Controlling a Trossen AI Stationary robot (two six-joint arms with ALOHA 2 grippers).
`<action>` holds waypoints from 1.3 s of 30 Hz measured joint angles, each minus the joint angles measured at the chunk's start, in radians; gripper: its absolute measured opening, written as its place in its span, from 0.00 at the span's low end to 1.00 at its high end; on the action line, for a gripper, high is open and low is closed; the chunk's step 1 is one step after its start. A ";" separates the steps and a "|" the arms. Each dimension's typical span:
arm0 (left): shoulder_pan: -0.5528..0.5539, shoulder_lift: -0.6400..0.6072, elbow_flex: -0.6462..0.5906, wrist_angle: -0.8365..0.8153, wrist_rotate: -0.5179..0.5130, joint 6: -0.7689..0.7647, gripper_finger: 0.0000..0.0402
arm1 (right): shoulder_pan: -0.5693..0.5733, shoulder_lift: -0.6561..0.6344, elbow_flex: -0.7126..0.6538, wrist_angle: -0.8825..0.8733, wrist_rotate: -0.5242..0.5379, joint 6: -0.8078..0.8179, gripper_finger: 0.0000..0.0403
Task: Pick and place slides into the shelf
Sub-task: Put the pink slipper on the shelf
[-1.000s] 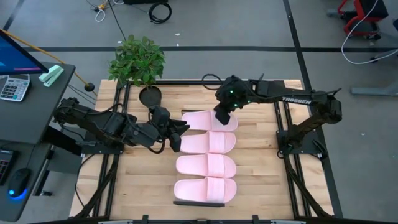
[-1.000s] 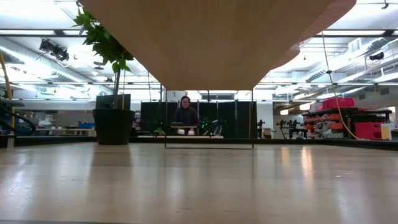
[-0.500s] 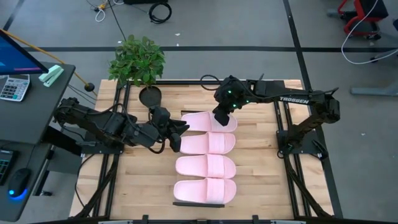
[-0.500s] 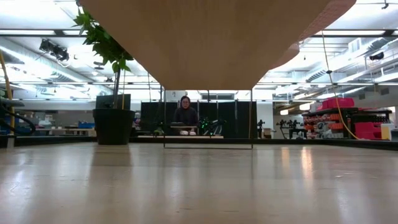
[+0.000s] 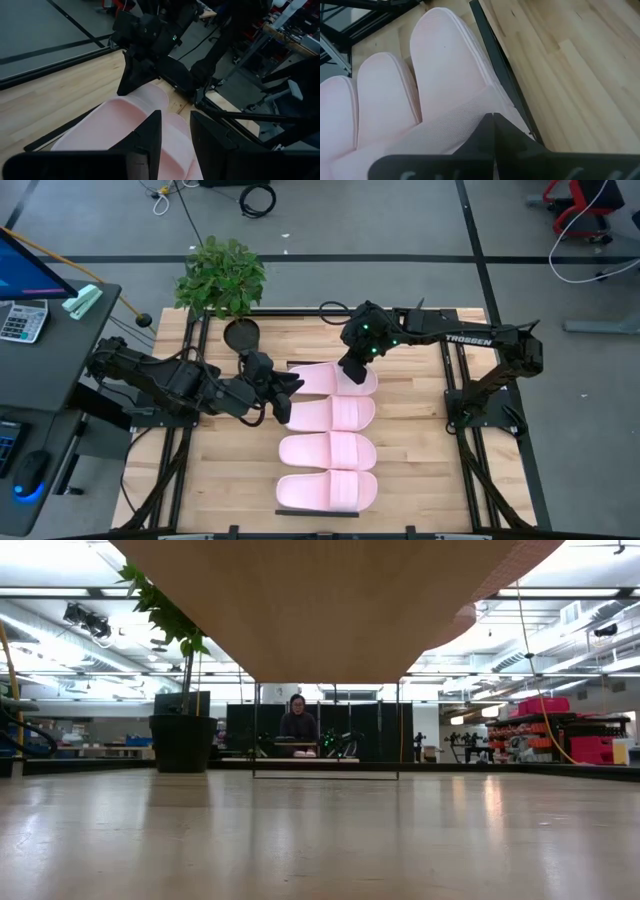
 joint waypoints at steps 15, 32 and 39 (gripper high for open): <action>0.000 0.000 0.000 -0.007 -0.004 -0.003 0.27 | -0.006 0.004 -0.045 0.025 0.022 -0.049 0.00; 0.000 0.000 0.000 -0.014 -0.010 -0.003 0.27 | -0.005 0.000 -0.090 0.089 0.114 -0.080 0.00; 0.001 0.000 0.000 -0.015 -0.010 -0.003 0.27 | -0.005 0.005 -0.090 0.089 0.101 -0.079 0.00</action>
